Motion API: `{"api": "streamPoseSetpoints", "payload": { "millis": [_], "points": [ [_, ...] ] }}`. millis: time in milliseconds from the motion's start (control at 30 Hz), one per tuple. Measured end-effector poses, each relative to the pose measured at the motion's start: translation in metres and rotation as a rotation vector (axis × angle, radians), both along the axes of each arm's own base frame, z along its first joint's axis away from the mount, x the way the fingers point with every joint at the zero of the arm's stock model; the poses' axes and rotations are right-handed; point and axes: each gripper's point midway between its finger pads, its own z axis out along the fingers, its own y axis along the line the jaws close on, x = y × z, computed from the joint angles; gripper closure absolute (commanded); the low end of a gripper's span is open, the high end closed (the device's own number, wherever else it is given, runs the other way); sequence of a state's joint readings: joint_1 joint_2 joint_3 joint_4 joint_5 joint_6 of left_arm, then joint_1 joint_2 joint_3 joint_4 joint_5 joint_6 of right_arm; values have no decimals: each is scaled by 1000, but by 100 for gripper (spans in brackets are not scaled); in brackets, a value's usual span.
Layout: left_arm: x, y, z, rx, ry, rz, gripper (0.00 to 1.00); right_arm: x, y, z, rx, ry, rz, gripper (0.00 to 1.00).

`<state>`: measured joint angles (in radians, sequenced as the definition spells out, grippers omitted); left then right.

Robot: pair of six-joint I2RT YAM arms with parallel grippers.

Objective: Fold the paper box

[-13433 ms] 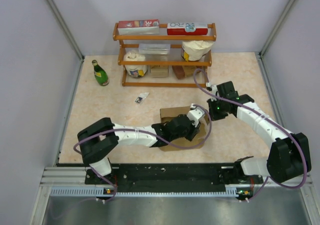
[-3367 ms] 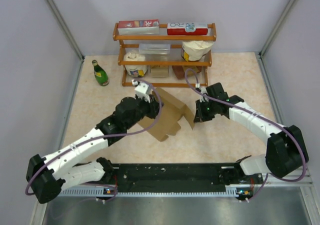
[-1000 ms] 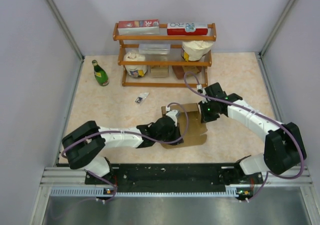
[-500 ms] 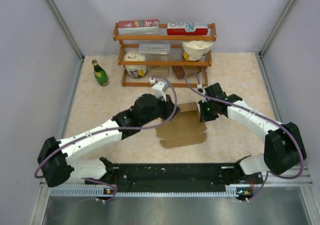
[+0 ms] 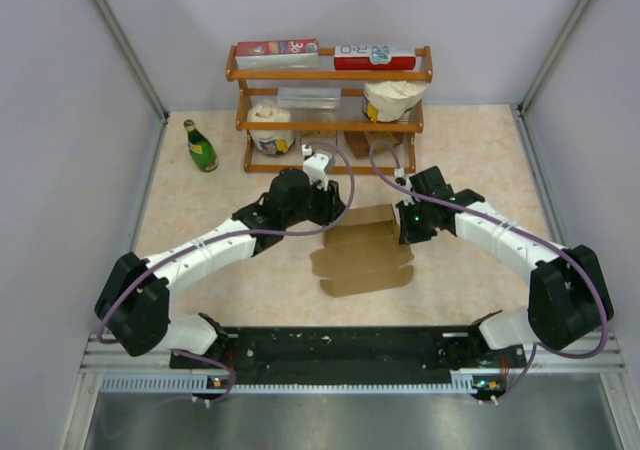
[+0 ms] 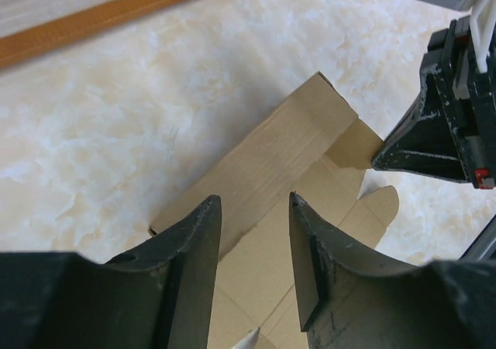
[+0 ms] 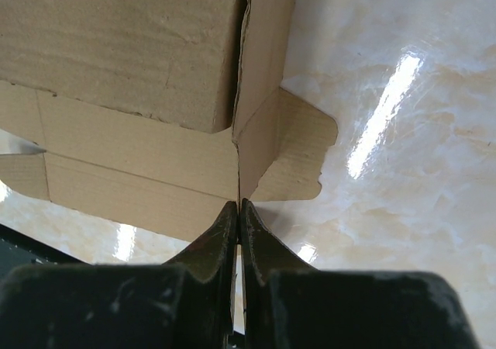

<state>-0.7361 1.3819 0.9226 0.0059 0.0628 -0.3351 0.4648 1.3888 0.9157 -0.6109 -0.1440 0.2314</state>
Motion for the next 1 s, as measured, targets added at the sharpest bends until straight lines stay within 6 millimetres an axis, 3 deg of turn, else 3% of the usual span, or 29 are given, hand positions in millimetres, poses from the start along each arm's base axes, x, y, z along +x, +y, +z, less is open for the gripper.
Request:
{"api": "streamPoseSetpoints", "payload": {
  "millis": [167,300,467,1000],
  "points": [
    [21,13,1,-13,-9,-8,49,-1,1,-1,6,1,3,100],
    [33,21,-18,10,33,-2,46,-1,1,0,7,0,4,100],
    [29,28,-39,55,98,1,43,-1,1,0,7,0,4,100],
    [24,24,-55,55,130,-30,42,-1,1,0,10,2,6,98]
  ]
}}
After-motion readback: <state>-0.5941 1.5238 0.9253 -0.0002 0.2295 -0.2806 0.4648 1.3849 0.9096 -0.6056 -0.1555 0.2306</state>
